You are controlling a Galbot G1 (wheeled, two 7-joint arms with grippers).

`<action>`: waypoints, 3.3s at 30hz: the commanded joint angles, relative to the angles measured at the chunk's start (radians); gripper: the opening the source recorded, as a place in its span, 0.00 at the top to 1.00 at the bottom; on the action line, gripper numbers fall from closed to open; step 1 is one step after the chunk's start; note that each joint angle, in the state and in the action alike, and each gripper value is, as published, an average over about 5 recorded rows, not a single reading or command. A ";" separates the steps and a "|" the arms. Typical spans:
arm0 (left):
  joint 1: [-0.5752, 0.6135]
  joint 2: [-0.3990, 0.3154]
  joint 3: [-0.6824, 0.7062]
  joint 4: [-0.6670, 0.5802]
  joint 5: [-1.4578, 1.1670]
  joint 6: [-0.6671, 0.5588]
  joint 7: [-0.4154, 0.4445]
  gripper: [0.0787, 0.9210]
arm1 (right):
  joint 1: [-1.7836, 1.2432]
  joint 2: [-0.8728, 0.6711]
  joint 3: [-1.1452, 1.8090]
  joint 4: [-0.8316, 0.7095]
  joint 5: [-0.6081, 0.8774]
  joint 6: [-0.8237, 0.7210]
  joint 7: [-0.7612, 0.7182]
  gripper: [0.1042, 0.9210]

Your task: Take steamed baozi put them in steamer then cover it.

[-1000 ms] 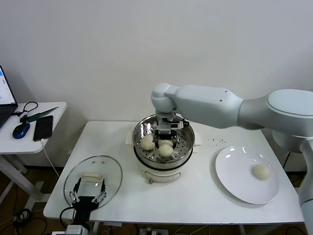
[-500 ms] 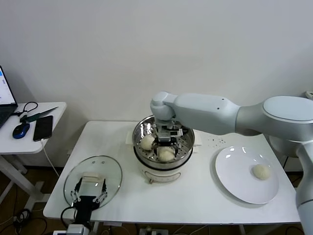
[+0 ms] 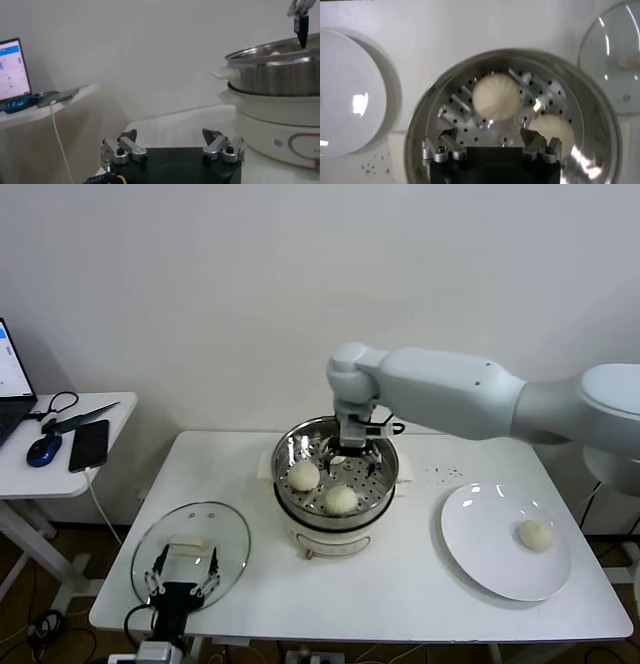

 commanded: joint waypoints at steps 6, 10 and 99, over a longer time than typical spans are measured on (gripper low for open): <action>-0.023 -0.006 0.009 -0.017 0.004 0.009 0.001 0.12 | 0.225 -0.459 -0.247 0.103 0.265 -0.596 0.161 0.12; -0.029 -0.012 0.013 -0.012 0.011 0.008 0.001 0.12 | 0.121 -0.618 -0.187 0.123 0.279 -0.694 0.141 0.12; -0.015 -0.012 0.042 -0.019 0.003 -0.017 0.007 0.12 | 0.259 0.011 -0.398 -0.181 0.909 -0.743 0.108 0.29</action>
